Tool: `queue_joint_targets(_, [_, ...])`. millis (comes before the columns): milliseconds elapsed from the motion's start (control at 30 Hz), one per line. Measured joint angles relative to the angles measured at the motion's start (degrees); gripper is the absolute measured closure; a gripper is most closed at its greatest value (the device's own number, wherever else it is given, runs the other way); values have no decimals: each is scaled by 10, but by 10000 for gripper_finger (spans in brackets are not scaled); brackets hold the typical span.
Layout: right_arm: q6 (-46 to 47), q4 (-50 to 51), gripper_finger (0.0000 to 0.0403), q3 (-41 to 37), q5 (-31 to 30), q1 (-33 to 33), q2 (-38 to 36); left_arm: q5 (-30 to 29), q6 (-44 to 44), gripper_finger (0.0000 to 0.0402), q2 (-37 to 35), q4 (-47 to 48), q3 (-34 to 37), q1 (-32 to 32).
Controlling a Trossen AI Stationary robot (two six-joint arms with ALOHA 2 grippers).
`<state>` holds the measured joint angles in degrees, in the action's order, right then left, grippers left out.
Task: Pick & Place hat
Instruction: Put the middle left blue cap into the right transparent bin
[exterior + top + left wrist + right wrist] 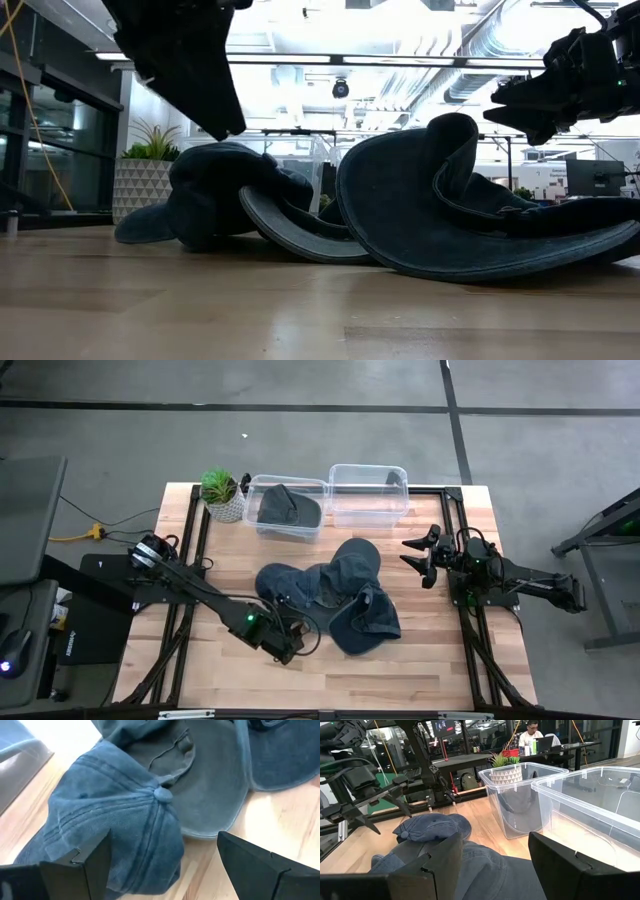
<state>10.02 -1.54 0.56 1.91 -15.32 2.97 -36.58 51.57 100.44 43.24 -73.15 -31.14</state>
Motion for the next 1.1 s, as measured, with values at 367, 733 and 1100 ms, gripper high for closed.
queue_joint_targets(367, [0, 0, 181, 0, 0, 0, 0, -6, -14, 99, 41, 6, -53, -4])
queue_joint_targets(733, [0, 0, 181, 0, 0, 0, 0, -17, -19, 99, 122, 95, -129, -4])
queue_joint_targets(1100, [0, 0, 181, 0, 0, 0, 0, -50, -1, 99, 125, 138, -135, -3])
